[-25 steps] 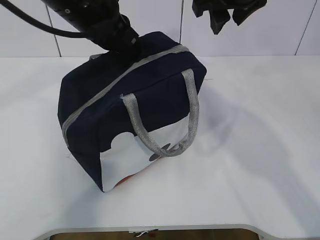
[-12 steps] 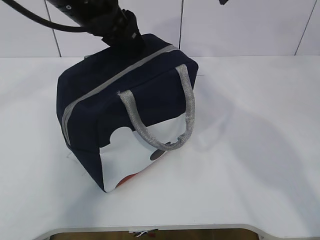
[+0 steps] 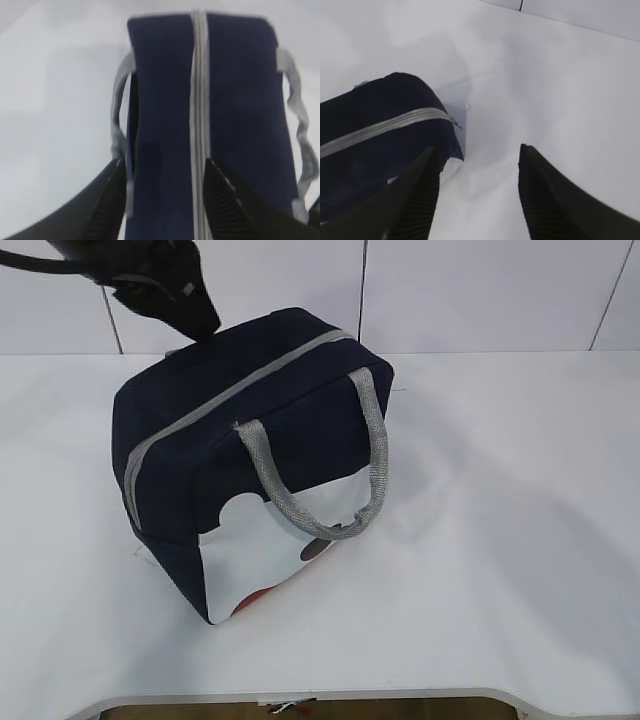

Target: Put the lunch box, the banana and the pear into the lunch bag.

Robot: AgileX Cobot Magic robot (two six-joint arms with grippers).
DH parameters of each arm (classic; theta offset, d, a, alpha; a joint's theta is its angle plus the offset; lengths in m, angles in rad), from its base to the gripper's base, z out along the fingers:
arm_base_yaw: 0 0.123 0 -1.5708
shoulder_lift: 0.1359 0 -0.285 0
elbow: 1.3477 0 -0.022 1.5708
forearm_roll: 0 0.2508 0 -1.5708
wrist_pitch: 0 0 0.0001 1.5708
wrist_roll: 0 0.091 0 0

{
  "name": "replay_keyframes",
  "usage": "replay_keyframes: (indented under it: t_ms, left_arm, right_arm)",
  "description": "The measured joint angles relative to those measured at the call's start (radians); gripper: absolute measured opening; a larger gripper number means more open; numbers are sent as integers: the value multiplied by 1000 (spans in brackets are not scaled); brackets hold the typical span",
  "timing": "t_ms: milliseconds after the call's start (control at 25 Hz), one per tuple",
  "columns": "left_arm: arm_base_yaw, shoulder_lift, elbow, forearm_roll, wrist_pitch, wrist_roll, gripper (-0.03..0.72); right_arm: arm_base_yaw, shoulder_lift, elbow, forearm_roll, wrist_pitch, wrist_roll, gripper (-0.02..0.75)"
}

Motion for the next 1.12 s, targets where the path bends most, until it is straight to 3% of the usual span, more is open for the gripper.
replay_keyframes:
  t_ms: [200, 640, 880, 1120]
  left_arm:
    - [0, -60, 0, 93, 134, -97, 382]
    - [0, -226, 16, 108, 267, -150, 330]
    - [0, -364, 111, 104, 270, -157, 327]
    - [0, -520, 261, 84, 273, -157, 321]
  right_arm:
    - [0, -91, 136, 14, 0, -9, 417]
    - [0, -338, 453, 57, 0, -13, 416]
    - [0, -495, 611, 175, 0, -13, 417]
    - [0, -640, 729, 214, 0, -13, 416]
